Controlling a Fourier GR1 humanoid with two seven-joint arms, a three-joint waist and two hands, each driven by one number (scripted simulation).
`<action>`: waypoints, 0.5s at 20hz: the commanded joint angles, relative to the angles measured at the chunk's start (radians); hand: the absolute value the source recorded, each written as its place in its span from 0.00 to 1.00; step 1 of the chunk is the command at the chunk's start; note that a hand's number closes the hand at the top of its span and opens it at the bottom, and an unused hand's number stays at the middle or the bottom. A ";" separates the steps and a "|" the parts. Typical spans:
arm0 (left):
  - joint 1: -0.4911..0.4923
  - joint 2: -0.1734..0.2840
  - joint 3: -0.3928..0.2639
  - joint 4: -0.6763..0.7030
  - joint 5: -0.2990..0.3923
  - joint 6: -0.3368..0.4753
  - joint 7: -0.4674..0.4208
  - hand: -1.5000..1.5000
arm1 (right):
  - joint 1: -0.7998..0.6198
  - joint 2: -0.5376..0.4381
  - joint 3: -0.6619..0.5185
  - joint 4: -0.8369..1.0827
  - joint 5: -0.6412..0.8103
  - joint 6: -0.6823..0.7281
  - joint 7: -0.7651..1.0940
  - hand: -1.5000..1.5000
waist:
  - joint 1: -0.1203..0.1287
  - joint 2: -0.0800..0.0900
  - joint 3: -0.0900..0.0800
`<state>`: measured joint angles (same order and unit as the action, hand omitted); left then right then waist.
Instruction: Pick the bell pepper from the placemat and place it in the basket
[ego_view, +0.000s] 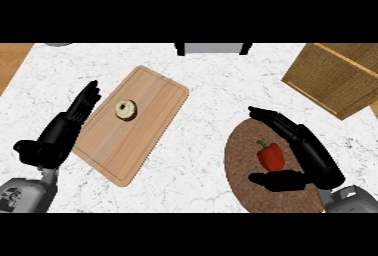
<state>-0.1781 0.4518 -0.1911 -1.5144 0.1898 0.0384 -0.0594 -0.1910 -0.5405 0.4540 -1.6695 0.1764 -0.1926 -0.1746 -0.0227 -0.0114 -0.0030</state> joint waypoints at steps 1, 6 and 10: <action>-0.021 0.005 0.022 0.009 0.014 -0.010 0.009 0.50 | -0.057 -0.137 -0.049 -0.136 0.148 -0.027 0.219 0.00 | -0.020 -0.005 -0.003; 0.001 -0.004 0.012 -0.002 0.014 -0.016 0.009 0.50 | -0.119 -0.333 0.002 -0.218 0.228 0.239 0.473 0.00 | 0.001 -0.002 -0.005; 0.009 0.007 0.024 -0.014 0.007 -0.018 0.018 0.50 | -0.134 -0.452 -0.053 -0.314 0.028 0.493 0.570 0.00 | 0.007 0.003 -0.001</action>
<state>-0.1642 0.4534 -0.1797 -1.5238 0.1952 0.0225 -0.0570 -0.3036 -0.8879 0.4144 -1.9005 0.2860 0.1145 0.2812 -0.0198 -0.0118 -0.0057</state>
